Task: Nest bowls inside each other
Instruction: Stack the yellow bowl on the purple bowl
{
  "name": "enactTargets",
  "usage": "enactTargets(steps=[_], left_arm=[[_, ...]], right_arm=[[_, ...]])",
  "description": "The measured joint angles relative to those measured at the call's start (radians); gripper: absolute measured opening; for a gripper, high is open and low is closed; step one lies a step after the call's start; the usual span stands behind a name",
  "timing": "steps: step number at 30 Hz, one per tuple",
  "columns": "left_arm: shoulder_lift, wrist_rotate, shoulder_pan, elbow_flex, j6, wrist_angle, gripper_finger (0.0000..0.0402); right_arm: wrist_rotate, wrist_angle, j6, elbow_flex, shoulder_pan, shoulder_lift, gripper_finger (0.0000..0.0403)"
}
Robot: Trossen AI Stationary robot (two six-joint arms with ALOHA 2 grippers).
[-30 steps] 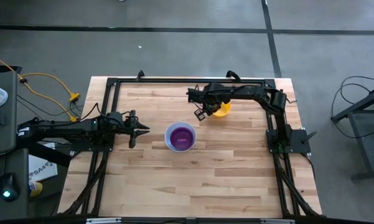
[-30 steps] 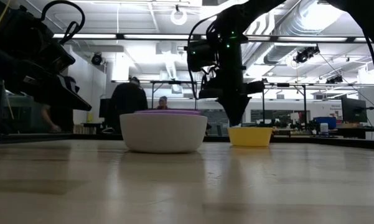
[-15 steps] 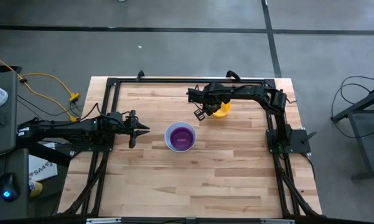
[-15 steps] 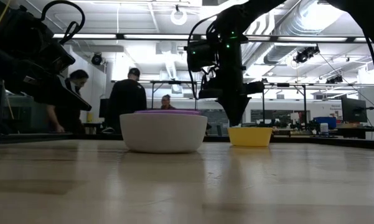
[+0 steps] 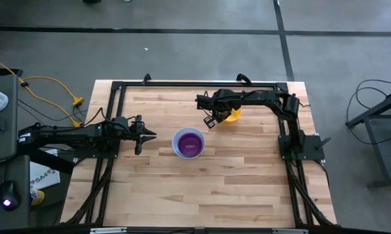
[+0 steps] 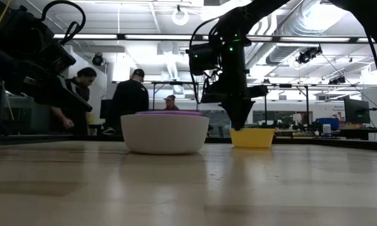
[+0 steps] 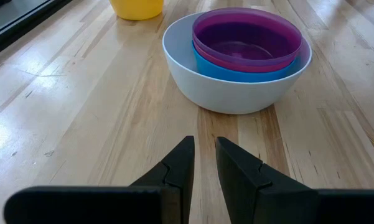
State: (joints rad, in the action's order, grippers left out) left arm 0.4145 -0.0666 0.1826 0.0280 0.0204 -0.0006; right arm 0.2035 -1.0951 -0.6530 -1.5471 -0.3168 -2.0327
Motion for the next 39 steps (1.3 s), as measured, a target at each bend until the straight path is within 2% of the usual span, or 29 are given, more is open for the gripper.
enactTargets(steps=[39], left_arm=[[0.0,0.0,0.0,0.0,0.0,0.0,0.0067]], right_arm=[[-0.057,0.038,0.055,0.026,0.003,0.0,0.0036]])
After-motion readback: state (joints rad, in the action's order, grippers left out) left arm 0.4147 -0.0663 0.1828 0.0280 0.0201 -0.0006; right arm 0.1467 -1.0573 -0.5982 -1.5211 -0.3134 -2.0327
